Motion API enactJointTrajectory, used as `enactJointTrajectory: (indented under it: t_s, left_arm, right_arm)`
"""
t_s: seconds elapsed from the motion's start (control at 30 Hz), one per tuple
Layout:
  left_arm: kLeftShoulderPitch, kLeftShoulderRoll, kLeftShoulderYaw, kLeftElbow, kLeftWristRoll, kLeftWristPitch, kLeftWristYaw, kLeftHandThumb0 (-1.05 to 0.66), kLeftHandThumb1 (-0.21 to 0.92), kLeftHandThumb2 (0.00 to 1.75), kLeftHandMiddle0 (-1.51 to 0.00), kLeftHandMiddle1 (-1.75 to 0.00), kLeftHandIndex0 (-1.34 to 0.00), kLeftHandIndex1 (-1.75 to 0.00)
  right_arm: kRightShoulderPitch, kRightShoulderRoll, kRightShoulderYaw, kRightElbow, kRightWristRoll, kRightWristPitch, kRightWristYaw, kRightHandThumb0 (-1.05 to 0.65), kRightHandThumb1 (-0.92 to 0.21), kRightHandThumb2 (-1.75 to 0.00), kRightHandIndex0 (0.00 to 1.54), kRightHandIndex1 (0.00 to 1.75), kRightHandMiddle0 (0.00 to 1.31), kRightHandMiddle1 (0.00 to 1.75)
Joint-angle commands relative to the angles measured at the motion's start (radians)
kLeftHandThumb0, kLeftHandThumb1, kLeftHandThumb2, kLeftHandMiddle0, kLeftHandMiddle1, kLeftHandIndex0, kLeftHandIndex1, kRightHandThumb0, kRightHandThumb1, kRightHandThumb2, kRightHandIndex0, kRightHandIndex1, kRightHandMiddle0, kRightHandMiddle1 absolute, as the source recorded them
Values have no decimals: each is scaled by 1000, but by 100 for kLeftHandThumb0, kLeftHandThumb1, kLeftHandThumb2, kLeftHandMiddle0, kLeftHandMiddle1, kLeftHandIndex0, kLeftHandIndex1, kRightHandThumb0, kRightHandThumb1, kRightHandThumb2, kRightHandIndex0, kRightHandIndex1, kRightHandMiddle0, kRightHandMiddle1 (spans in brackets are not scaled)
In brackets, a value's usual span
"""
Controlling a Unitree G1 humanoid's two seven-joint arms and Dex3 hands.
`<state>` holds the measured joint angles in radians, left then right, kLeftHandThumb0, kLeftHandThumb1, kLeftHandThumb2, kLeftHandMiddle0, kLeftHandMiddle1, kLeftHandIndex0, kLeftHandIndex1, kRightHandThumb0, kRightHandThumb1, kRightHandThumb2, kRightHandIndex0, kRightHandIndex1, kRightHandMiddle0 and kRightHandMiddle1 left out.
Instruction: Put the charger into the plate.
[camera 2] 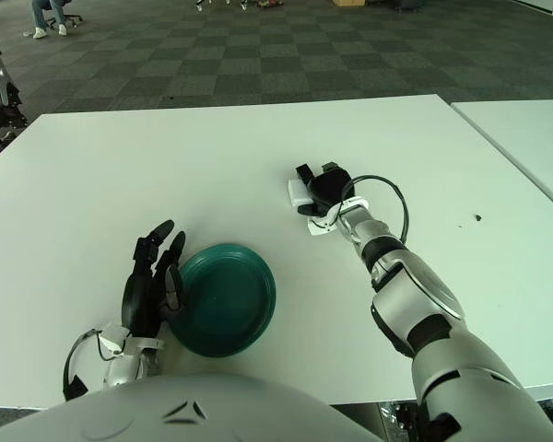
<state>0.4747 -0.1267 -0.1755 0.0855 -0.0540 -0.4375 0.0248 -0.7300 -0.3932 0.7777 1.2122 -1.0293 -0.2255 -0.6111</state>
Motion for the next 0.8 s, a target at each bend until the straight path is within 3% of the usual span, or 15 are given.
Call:
enactJointTrajectory:
  t_s: [0.0,0.37,0.77]
  left_arm:
    - [-56,-69,13,140,-39,12,7,-90,92,93,-46,-1,0,-85]
    - [-68,-61,14,152,-21,21,18,-86,92,91,-45,0,0,-81]
    - [-81,-59,20,172,-20,9,16,-86,92,90,-45,0,0,-79]
  right_arm:
    - [53,6,35,70,-12,-64,-28,-40,-67,-87,80,175,36,175]
    - [27,2,41,78,-11,-137,-105,-40,-60,-96,93,175,40,175]
    - [14,7,28,80,11,-172,-114,-41,-58,-99,97,175,42,175]
